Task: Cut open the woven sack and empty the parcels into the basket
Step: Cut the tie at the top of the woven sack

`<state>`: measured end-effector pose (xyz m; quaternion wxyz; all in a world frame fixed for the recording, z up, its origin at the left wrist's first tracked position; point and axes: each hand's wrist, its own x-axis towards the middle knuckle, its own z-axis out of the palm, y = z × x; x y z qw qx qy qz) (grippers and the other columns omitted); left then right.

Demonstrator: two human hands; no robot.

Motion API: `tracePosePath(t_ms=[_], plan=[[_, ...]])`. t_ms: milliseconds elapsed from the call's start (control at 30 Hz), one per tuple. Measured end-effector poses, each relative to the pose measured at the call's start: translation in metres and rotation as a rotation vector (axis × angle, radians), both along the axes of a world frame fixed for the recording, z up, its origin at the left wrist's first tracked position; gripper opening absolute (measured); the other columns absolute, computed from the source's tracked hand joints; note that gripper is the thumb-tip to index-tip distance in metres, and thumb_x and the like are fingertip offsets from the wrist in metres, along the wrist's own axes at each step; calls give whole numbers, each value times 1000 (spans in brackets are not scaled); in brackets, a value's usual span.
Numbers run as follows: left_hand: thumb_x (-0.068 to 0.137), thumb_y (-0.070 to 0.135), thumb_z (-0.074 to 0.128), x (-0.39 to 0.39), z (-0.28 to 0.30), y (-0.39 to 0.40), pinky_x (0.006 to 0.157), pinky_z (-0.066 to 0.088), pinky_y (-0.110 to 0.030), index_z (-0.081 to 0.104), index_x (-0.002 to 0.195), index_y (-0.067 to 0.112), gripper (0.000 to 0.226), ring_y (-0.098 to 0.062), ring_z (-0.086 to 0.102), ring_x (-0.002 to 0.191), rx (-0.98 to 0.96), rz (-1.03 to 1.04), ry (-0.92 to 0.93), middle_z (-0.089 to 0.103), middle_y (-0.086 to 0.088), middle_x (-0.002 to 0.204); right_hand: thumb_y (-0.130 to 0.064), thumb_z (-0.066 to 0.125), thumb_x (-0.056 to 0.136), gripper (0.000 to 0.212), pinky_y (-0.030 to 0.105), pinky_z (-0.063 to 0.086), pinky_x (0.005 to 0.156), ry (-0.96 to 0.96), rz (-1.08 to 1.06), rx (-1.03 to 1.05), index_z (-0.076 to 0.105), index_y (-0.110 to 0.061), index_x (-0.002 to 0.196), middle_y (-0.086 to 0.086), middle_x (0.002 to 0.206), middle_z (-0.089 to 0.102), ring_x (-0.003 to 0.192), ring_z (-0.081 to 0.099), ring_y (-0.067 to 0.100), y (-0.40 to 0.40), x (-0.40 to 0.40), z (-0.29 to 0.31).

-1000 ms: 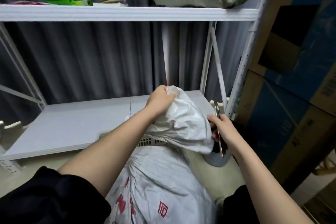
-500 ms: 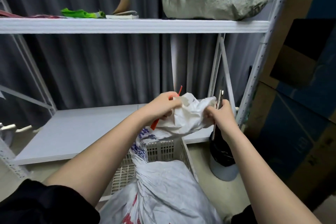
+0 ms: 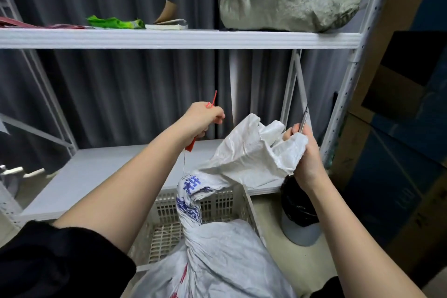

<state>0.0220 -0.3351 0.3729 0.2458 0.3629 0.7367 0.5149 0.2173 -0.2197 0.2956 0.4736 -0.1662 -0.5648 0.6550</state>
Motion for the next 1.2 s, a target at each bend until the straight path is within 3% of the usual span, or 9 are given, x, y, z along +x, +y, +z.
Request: tracePosePath(t_ms=[133, 267, 400, 500, 667, 800, 1000, 1133, 1200], plan=[[83, 35, 59, 5, 10, 17, 39, 21, -15, 61, 82, 14, 20, -12, 26, 43, -62, 13, 130, 64, -2, 88, -9, 49, 69, 15, 28, 22, 50, -21, 49, 204, 38, -18, 69, -10, 60, 44, 52, 33, 7, -27, 2, 5], [70, 70, 61, 16, 10, 23, 51, 29, -23, 57, 103, 18, 62, -15, 38, 53, -368, -190, 349, 60, 0, 88, -2, 46, 69, 17, 23, 25, 47, -90, 150, 327, 37, -14, 76, -15, 63, 45, 53, 33, 5, -53, 7, 3], [73, 37, 66, 30, -17, 28, 54, 34, -25, 56, 90, 16, 29, -21, 45, 63, -506, -316, 571, 52, -2, 77, -5, 54, 66, 28, 26, 37, 53, -256, 362, 263, 46, -19, 89, -1, 78, 52, 59, 43, 14, -64, 20, -9], [75, 28, 62, 34, -47, 24, 64, 40, -27, 54, 88, 18, 18, -25, 57, 80, -450, -208, 694, 58, 1, 82, -10, 53, 66, 35, 30, 43, 51, -459, 454, 124, 47, -16, 100, 9, 100, 62, 65, 51, 22, -58, 35, -17], [83, 28, 55, 56, -87, -9, 65, 35, -30, 45, 94, 23, 16, -30, 56, 87, -281, -20, 746, 62, 0, 92, -24, 52, 93, 14, 23, 35, 37, -624, -44, 7, 44, -15, 99, 4, 101, 69, 53, 66, 23, -36, 47, 0], [85, 34, 55, 79, -115, -33, 65, 37, -33, 47, 97, 23, 18, -29, 61, 92, -118, 33, 776, 64, 3, 96, -25, 58, 87, 22, 22, 37, 42, -660, -317, 222, 41, -12, 93, 13, 100, 67, 59, 65, 18, -26, 32, 9], [85, 34, 49, 88, -146, -52, 57, 31, -29, 41, 86, 23, 13, -21, 51, 74, 41, 21, 828, 41, 12, 83, -28, 66, 81, 28, 27, 48, 59, -1091, 6, 265, 46, -15, 95, 1, 82, 60, 72, 60, 15, -28, 0, -30], [78, 42, 38, 84, -155, -52, 63, 48, -31, 52, 93, 21, 30, -14, 57, 80, 154, -44, 698, 48, 12, 96, -13, 62, 87, 6, 30, 52, 69, -697, 120, -64, 59, -9, 91, 13, 86, 68, 76, 66, 20, -49, 3, -62], [77, 47, 45, 83, -157, -50, 81, 52, -22, 58, 98, 21, 36, 2, 59, 93, 212, -125, 491, 52, 16, 108, -14, 61, 89, 21, 37, 54, 81, -442, 183, -299, 60, -5, 108, 19, 99, 71, 91, 69, 29, -58, -1, -80]])
